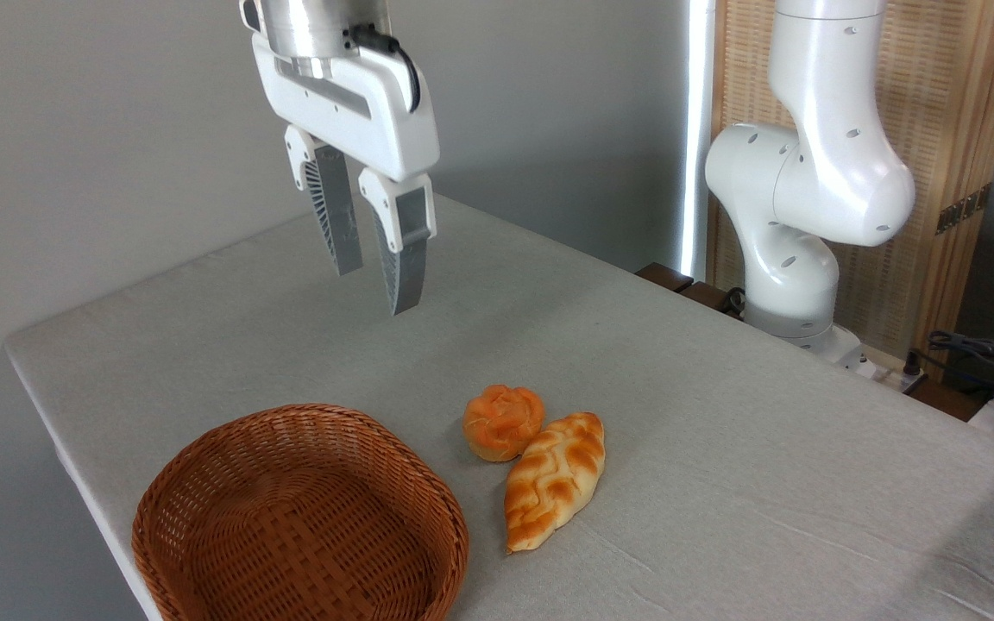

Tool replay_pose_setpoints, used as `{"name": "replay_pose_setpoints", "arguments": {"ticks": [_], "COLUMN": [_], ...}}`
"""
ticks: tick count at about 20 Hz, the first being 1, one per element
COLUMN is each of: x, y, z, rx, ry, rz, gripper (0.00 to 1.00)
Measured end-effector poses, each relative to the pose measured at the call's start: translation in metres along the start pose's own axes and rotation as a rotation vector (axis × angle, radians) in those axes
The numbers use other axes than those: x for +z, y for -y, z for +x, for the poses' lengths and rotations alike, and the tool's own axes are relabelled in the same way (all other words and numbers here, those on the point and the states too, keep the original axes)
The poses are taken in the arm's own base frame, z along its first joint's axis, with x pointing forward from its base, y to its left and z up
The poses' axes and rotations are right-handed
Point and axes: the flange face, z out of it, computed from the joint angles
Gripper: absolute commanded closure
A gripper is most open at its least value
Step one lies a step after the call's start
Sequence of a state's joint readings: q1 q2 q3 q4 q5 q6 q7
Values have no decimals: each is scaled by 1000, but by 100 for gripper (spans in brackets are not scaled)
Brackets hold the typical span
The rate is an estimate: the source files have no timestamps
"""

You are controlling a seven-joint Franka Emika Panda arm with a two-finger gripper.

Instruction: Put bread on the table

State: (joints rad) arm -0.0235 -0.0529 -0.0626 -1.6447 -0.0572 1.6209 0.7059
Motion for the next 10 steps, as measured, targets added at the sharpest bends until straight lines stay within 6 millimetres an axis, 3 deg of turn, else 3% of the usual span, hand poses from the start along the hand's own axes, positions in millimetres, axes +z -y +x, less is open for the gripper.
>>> {"name": "replay_pose_setpoints", "arguments": {"ticks": [10], "x": [-2], "y": [9], "z": [7], "rx": [8], "ry": [37], "rz": [-27], "gripper": [0]}}
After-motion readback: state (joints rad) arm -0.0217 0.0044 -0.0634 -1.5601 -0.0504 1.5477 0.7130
